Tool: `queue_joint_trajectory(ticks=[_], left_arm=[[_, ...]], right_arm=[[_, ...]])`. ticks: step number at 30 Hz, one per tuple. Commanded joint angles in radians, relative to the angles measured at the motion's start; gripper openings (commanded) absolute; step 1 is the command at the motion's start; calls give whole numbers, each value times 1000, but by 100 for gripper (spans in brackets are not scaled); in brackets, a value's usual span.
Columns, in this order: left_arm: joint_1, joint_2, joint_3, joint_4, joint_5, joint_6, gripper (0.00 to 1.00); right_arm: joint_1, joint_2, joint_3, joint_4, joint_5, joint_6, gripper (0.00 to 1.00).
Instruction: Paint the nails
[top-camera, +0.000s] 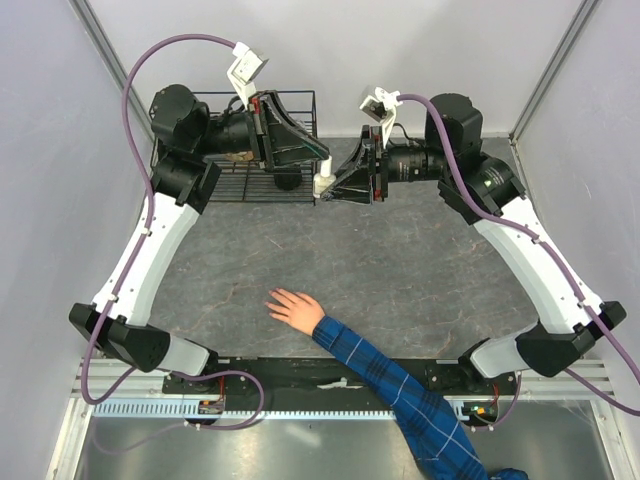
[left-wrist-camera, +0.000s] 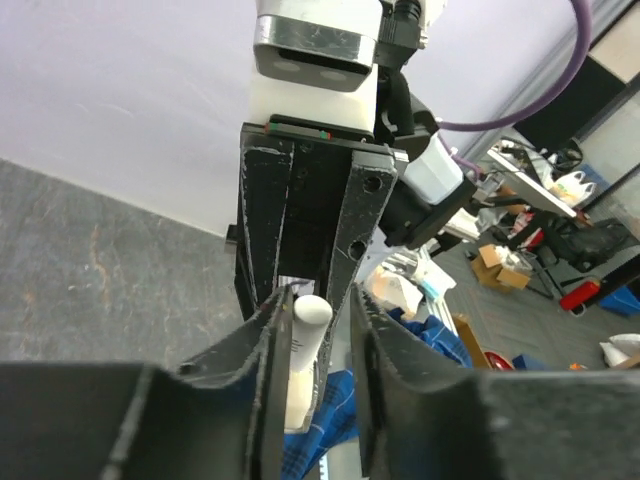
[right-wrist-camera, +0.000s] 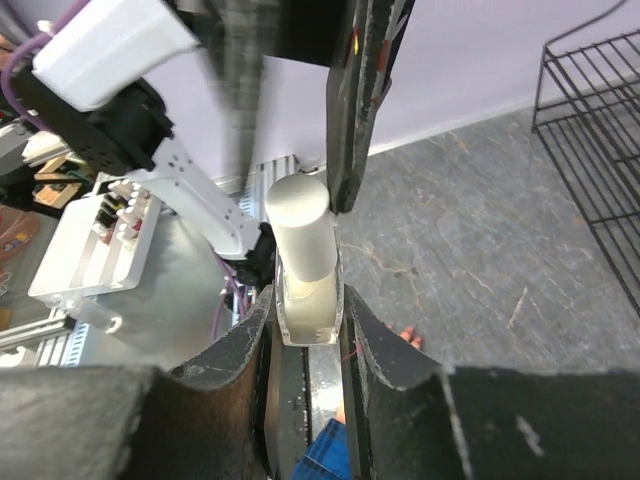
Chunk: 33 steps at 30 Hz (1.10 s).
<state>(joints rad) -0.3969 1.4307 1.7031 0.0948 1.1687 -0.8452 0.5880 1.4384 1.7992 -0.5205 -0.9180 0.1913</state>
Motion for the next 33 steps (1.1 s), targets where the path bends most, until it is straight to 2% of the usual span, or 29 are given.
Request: queue_joint_trajectory(ticks=[1,9,13,15,20,23,24,26,27,28,29,30,31,32,33], left_arm=[[-11,0,15,82,74,-78,24],[-22,4,10,68,83,-61,44],[-31,8,12,63,89,-52,47],[-37,13,21,56,83,-48,41],[-62,40,81,-29,56,29,33],[-63,36,98,-129,16,99,5],[-63,28,105,-174,-38,133,2],[-75,-8,130,-344,-153,295,2],[-89,-19,136,-393,-319,351,2],[-109,-35,144,-447,-430,458,2],[-165,-48,141,-473,-537,501,2],[-201,-61,141,-516,-740,576,2],[-239,-61,148,-529,-826,610,2],[-306,-58,156,-537,-890,642,2],[-333,-30,170,-572,-979,682,2]], right_arm=[[-8,-30,-1,102,-27,31,0],[-20,-27,-1,135,-44,65,0],[-27,-21,0,142,-48,74,0],[-28,-15,3,146,-59,79,0],[-31,-7,2,149,-61,83,0],[-40,-12,-1,148,-19,85,0],[-46,-15,-3,137,7,83,0],[-47,-19,8,104,126,51,0],[-42,-15,25,29,181,33,0],[-31,-6,67,-20,356,-43,0],[36,-1,95,-71,466,-90,0],[91,7,165,-161,620,-145,0],[149,37,205,-202,895,-182,0],[252,57,244,-235,1039,-238,0],[292,74,303,-283,1136,-253,0]])
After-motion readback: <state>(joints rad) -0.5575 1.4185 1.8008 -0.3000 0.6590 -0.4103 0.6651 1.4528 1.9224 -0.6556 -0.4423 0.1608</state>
